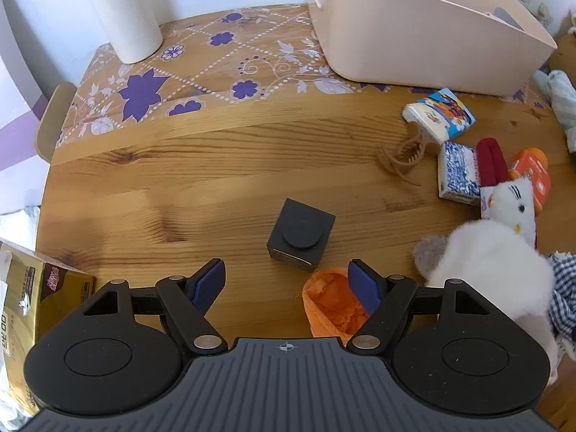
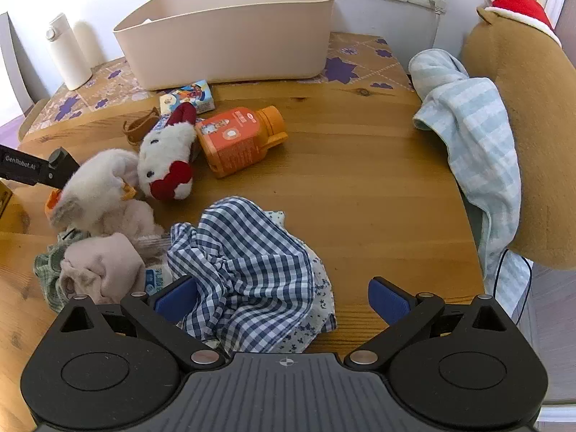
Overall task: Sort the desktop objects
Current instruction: 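Move both tools back over the remaining items on the table, then grasp the black cube with left tool while right grasps the gingham cloth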
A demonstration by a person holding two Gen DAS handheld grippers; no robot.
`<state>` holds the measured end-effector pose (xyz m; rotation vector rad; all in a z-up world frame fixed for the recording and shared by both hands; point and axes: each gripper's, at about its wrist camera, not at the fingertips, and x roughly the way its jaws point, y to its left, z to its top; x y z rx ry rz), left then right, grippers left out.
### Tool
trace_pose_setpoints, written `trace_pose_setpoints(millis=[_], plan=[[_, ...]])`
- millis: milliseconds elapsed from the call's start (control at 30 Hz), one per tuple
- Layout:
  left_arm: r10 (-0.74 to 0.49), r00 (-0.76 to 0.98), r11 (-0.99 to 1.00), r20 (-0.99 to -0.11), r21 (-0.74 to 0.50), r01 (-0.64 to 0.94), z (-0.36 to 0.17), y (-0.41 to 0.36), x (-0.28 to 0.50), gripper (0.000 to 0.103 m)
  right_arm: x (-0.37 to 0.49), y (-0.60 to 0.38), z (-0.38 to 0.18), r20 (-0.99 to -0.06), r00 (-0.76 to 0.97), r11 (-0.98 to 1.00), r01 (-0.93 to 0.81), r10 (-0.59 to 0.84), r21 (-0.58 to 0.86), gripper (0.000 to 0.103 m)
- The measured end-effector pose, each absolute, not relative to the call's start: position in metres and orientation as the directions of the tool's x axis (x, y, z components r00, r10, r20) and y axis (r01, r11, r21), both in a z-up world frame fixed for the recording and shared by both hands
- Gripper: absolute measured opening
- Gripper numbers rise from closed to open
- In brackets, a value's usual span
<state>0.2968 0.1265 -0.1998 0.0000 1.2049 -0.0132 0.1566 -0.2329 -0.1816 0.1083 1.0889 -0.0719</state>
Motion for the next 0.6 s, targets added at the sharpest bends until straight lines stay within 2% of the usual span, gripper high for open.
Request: trace_pose_setpoints(millis=[333,600], plan=[[-0.024,0.347,0.999,-0.937,-0.037,-0.031,-0.205,0.13,0.3,0.077,0.166,-0.228,-0.189,-0.881,0.47,0.994,0.105,-0.057,-0.008,0.103],[-0.024,0.362,0.997,-0.932,-0.05,-0.064,-0.203,0.134,0.309,0.077,0.182,-0.215,-0.198,-0.876,0.471,0.994,0.02,-0.102,-0.106,0.103]])
